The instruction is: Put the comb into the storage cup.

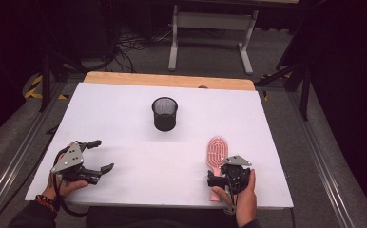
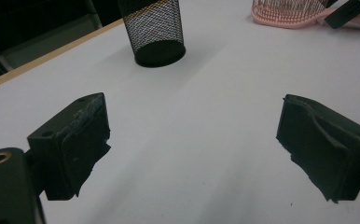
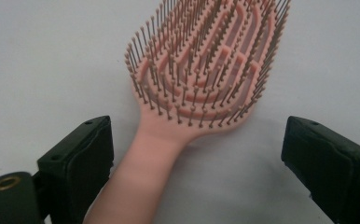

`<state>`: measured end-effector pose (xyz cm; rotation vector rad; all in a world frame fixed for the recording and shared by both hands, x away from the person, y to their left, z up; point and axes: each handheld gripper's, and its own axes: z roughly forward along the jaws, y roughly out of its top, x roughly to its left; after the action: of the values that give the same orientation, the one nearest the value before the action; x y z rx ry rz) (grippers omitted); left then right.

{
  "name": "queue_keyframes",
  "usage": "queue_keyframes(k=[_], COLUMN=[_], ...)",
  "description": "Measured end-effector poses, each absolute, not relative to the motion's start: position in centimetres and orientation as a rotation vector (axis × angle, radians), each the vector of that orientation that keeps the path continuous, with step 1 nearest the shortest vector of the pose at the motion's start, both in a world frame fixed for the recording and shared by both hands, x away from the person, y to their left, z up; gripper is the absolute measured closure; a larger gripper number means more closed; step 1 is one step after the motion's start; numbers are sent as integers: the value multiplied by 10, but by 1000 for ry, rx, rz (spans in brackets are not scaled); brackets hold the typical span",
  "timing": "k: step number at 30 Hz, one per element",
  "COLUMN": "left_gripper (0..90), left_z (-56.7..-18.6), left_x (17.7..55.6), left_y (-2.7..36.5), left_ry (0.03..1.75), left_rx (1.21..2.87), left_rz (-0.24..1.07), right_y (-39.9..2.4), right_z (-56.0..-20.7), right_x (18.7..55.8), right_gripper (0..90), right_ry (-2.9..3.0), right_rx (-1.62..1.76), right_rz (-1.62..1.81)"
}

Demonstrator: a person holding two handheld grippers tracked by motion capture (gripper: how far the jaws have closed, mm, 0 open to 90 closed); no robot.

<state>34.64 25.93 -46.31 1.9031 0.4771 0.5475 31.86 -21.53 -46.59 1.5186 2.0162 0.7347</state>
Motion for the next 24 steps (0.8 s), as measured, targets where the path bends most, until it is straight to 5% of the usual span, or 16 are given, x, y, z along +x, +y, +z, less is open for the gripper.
queue_keyframes(k=[8,17,20,21,24], left_gripper=[110,113,114,114,115], left_z=[-463,-464,-463,-464,-464], left_x=[346,346,346,346,347], left_y=[258,257,256,256,255], left_ry=[480,485,480,480,483], left_rx=[1906,1909,1914,1915,1914], left_rz=[552,540,544,541,533], right_y=[-210,-221,-224,-226,-232], right_z=[-463,-461,-461,-460,-457], right_x=[316,324,325,325,331], right_gripper=[357,433,555,659,688], right_ry=[2051,2080,2079,2085,2139], right_rx=[1486,1496,1502,1490,1479], right_rz=[747,744,742,743,752])
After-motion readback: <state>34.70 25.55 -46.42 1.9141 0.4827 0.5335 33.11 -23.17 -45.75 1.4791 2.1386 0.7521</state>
